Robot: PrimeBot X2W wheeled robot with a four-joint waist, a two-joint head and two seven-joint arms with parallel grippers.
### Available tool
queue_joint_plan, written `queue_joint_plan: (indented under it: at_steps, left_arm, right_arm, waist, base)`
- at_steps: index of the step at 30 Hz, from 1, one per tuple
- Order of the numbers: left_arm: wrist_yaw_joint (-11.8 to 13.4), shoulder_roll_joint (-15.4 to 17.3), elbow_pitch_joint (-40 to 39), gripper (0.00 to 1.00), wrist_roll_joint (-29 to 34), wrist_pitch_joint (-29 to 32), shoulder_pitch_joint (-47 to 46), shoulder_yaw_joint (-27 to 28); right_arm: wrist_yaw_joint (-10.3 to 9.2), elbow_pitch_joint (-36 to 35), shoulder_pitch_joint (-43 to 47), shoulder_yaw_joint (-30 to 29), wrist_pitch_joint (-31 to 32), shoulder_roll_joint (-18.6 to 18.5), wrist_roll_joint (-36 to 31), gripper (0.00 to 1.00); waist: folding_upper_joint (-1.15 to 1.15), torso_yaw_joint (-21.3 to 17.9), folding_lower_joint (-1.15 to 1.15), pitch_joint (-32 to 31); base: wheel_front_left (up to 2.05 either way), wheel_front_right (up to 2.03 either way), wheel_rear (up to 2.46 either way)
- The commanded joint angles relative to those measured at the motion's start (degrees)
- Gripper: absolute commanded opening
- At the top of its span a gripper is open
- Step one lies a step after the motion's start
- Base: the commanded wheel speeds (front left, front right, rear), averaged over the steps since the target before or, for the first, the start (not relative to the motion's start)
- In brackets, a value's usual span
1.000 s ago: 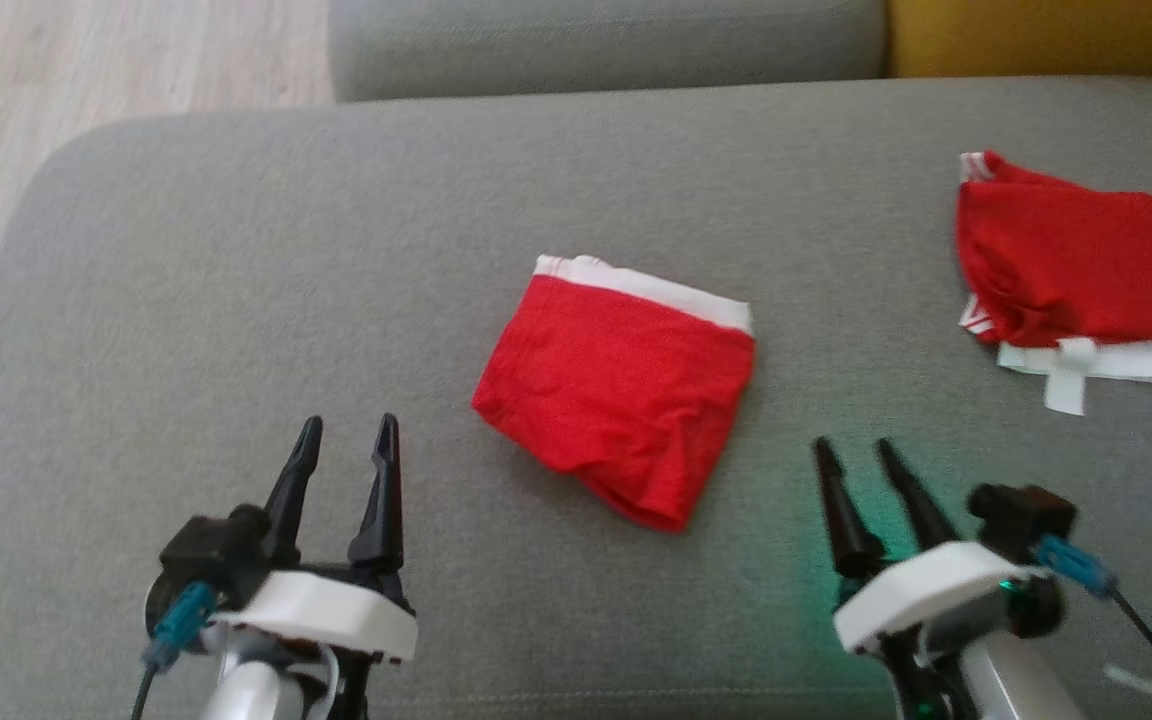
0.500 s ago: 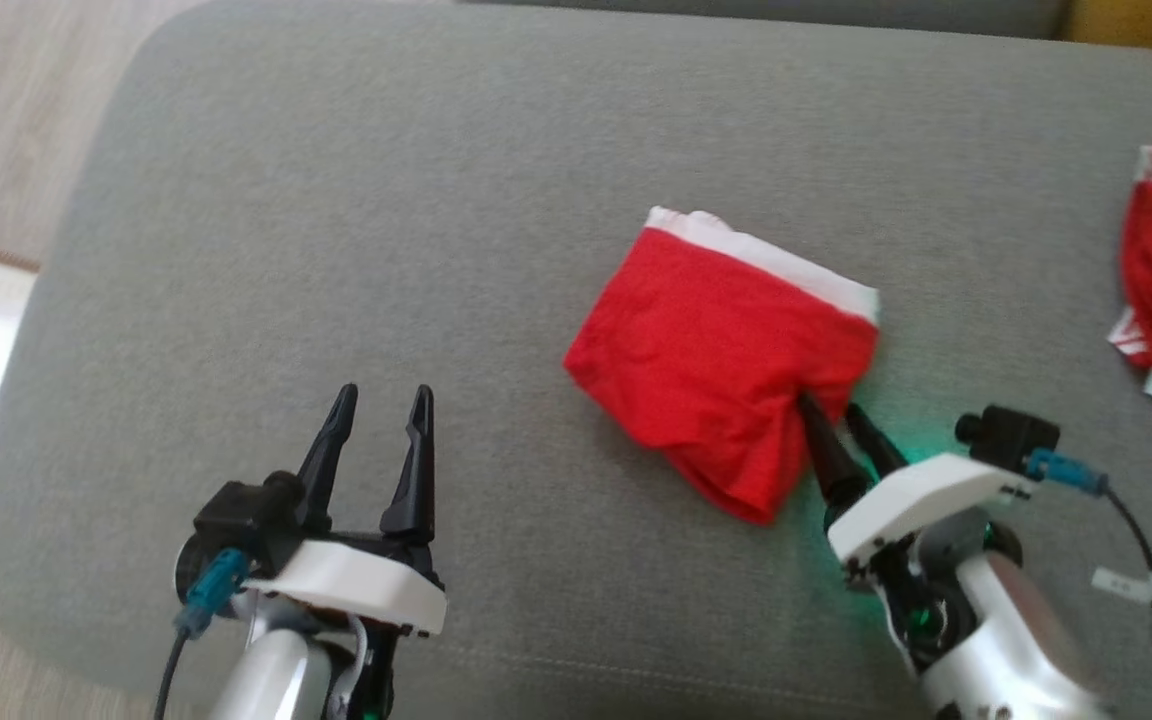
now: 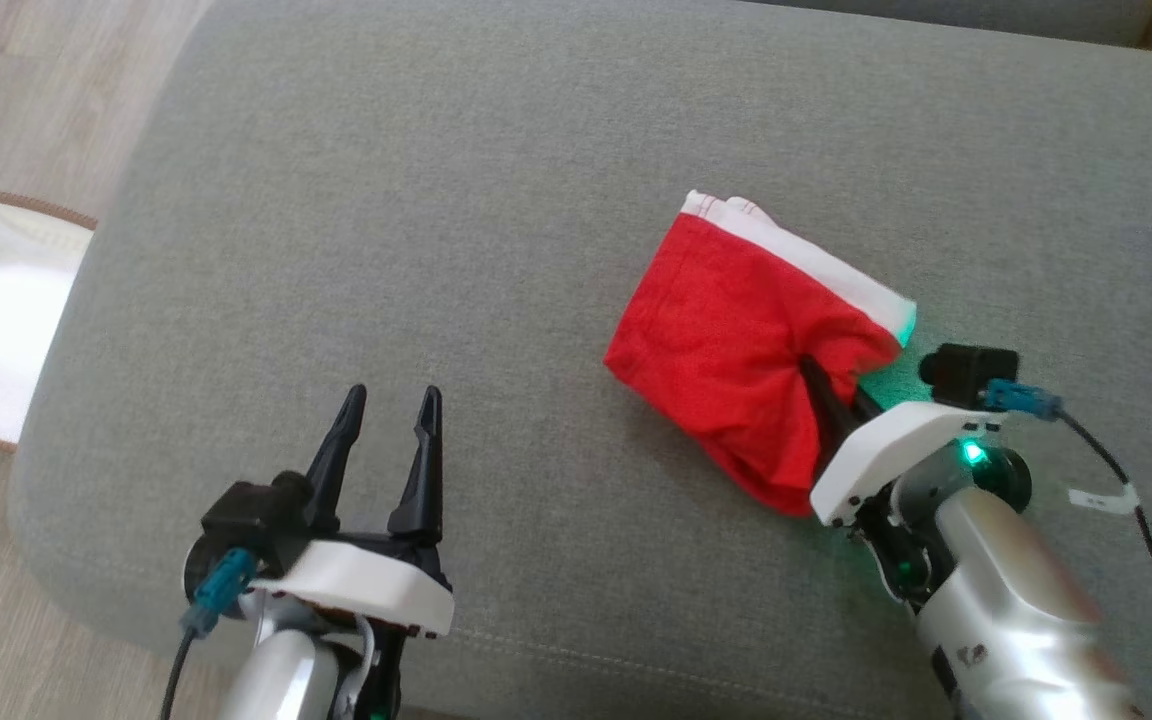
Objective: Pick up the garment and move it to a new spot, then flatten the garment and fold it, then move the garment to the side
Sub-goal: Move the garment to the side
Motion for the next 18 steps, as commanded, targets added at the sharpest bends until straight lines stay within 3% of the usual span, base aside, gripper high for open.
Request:
queue_joint_plan:
  at_steps: [1, 4, 9, 13, 18]
  left_arm:
    - [0.5, 0.2, -2.2, 1.00, -0.2, -0.7, -2.2, 2.0]
    - [0.4, 0.2, -2.2, 1.00, 0.1, -0.7, -2.2, 2.4]
    - [0.1, 0.2, -2.4, 1.00, 0.5, -0.7, -2.5, 3.1]
    - [-0.1, 0.2, -2.8, 1.00, 0.7, -0.7, -3.1, 3.6]
    - [-0.3, 0.2, -3.5, 1.00, 0.7, -0.7, -4.6, 3.7]
  right_arm:
    - [0.22, 0.2, 0.3, 1.8, -0.5, 0.7, -1.2, 0.00]
    - [0.22, 0.9, -1.0, 2.3, -1.1, -0.7, -5.7, 0.00]
    - [0.22, -0.3, -3.4, 5.8, -1.0, -6.1, -12.7, 0.00]
    - [0.22, -3.3, -6.1, 11.7, 1.5, -13.1, -15.4, 0.00]
    - [0.22, -9.1, -10.8, 20.9, 6.3, -25.0, -12.8, 0.00]
  waist:
    - [0.00, -0.5, 0.00, -0.2]
    - [0.00, -1.8, 0.00, -0.7]
    - [0.00, -5.1, 0.00, -1.3]
    - [0.00, -8.0, 0.00, -1.1]
    - [0.00, -11.1, 0.00, 0.8]
  base:
    - [0.00, 0.00, 0.00]
    - [0.00, 0.00, 0.00]
    - [0.00, 0.00, 0.00]
    - [0.00, 0.00, 0.00]
    - [0.00, 0.00, 0.00]
